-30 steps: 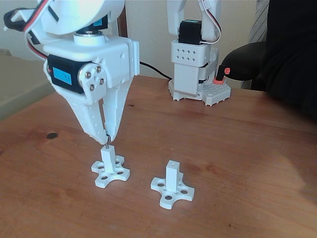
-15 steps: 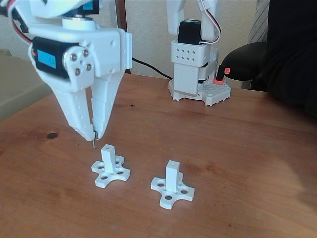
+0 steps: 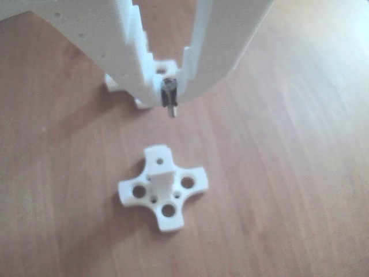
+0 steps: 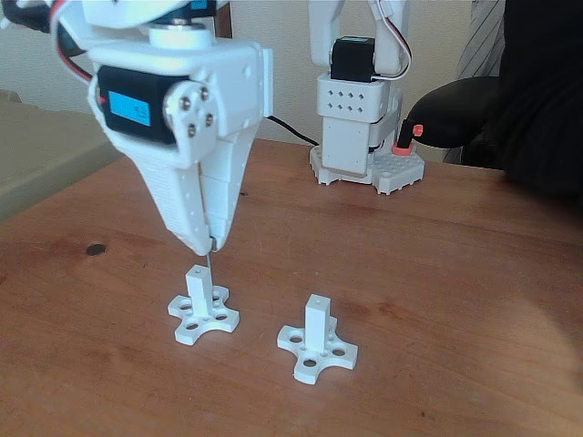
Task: Grab the screw and set it in the hole.
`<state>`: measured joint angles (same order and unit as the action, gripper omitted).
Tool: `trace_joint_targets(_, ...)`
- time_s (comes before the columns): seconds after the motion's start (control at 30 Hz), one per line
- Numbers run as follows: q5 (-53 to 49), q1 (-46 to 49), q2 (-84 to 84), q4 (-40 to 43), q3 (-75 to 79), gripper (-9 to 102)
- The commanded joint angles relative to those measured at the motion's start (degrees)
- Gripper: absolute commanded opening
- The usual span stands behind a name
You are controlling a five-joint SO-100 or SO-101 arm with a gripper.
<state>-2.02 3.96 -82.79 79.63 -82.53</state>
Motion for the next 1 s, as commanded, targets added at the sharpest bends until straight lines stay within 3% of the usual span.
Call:
trace_joint_targets(0.0, 0.2, -2.3, -7.4, 0.7, 5.4, -4)
trace_joint_targets(0.97, 4.4, -13.9, -10.2, -0.9, -2.4, -4)
